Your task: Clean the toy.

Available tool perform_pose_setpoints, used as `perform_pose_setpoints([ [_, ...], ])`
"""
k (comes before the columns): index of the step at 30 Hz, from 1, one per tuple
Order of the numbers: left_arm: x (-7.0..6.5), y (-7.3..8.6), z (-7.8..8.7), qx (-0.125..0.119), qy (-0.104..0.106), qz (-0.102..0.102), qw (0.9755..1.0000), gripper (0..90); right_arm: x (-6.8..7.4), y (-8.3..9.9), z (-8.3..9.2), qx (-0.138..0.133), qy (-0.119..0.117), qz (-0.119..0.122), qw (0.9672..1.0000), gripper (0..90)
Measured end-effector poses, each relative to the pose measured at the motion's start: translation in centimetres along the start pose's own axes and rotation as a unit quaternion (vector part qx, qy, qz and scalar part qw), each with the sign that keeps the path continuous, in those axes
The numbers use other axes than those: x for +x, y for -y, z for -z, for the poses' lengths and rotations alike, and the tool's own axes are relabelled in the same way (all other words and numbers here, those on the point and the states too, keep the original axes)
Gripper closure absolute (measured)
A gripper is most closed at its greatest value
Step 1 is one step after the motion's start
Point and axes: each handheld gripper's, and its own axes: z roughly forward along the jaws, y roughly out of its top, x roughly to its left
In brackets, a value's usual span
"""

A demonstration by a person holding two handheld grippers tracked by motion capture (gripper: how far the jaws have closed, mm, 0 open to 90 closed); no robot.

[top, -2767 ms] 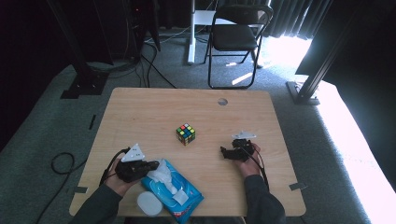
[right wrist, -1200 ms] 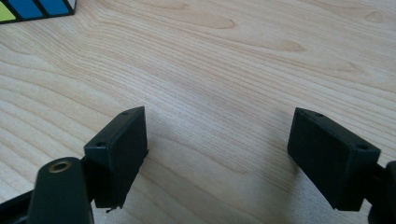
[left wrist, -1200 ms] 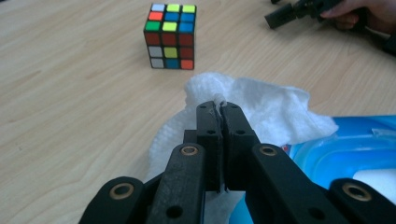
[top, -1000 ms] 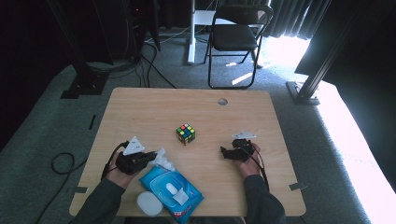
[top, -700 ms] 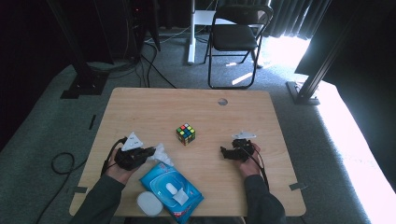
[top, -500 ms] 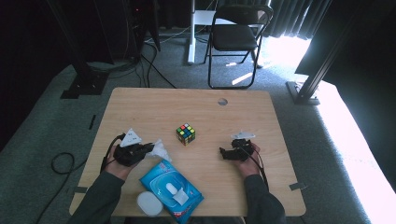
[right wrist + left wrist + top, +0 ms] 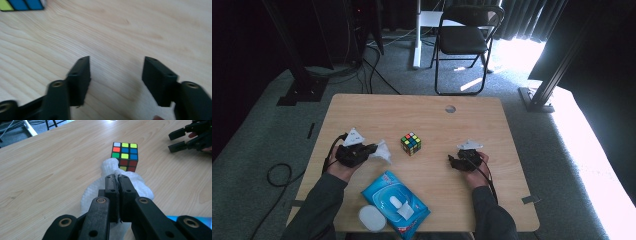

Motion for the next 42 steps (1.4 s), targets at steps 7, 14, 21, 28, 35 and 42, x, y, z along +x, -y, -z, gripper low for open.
perform_pose_setpoints([
  [7, 0.2, -0.2, -0.9, 0.003, 0.003, 0.003, 1.0, 87.4, 1.0, -1.5, 0.6, -0.023, -0.03, 0.005, 0.9993, 52.8],
  [14, 0.3, -0.5, -1.6, 0.007, 0.003, -0.001, 1.0, 87.4, 2.5, -2.7, 0.4, -0.044, -0.055, 0.016, 0.9974, 57.2],
  [21, 0.9, -0.5, -1.9, -0.003, 0.003, 0.009, 1.0, 87.4, 3.7, -3.7, -0.7, -0.035, -0.087, 0.007, 0.9956, 48.1],
  [28, 1.5, 0.0, -1.8, -0.002, -0.005, 0.016, 0.9999, 87.4, 5.1, -5.3, -1.5, -0.026, -0.107, 0.028, 0.9936, 39.3],
  [35, 2.4, 0.5, -1.0, -0.008, -0.012, 0.032, 0.9994, 87.3, 6.1, -6.3, -2.0, -0.042, -0.103, 0.031, 0.9933, 29.8],
  [42, 2.9, 0.8, -0.6, -0.012, -0.013, 0.04, 0.999, 87.3, 7.5, -7.4, -3.0, -0.049, -0.106, 0.04, 0.9924, 17.0],
])
